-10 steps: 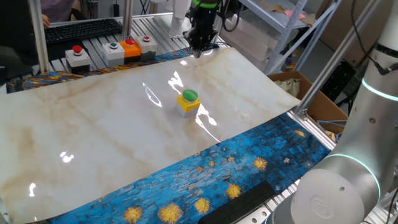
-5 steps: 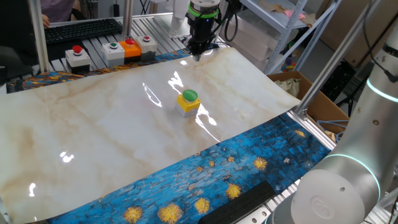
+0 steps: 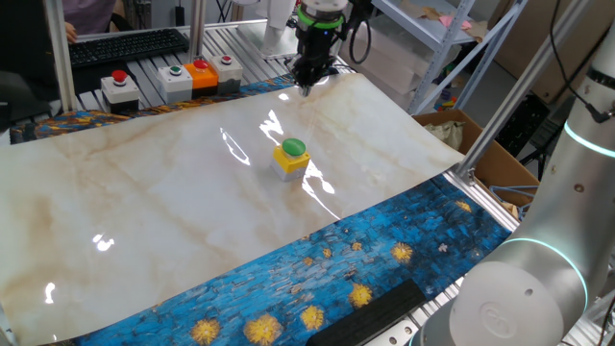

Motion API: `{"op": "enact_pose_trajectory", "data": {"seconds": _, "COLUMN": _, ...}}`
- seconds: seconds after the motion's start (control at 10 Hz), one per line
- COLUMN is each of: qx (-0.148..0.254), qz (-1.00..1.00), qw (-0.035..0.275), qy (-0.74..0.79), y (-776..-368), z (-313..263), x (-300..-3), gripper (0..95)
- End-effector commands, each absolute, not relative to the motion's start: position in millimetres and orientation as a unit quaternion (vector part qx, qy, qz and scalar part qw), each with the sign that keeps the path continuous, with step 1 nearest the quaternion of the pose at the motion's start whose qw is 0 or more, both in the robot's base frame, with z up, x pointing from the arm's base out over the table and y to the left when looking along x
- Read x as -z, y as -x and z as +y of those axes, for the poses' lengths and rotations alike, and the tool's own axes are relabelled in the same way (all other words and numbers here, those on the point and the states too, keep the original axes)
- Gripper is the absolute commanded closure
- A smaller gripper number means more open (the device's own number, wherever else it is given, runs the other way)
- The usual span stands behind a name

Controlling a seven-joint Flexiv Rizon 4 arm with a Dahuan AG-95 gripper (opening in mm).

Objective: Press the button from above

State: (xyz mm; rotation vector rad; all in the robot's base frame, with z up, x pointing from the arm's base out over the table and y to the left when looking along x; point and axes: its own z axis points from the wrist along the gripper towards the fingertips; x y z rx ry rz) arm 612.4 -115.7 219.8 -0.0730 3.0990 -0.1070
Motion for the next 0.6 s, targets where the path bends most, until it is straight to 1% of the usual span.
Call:
{"op": "enact_pose_trajectory", "data": {"seconds": 0.1, "qx": 0.000, "qz": 1.000, "qw": 0.013, "qy": 0.001, "y": -614.9, "z": -112.7, "x": -215.0, "gripper": 95.0}}
{"op": "enact_pose_trajectory", "data": {"seconds": 0.3, "qx": 0.013, "qz": 1.000, "qw": 0.012, "qy": 0.005, "y": -613.7, "z": -107.6, "x": -211.3, "gripper": 95.0}}
{"op": "enact_pose_trajectory", "data": {"seconds": 0.4, "qx": 0.030, "qz": 0.999, "qw": 0.011, "qy": 0.017, "y": -613.1, "z": -105.3, "x": -209.7, "gripper": 95.0}}
{"op": "enact_pose_trajectory", "data": {"seconds": 0.6, "qx": 0.047, "qz": 0.998, "qw": 0.009, "qy": 0.035, "y": -613.0, "z": -104.6, "x": -208.8, "gripper": 95.0}}
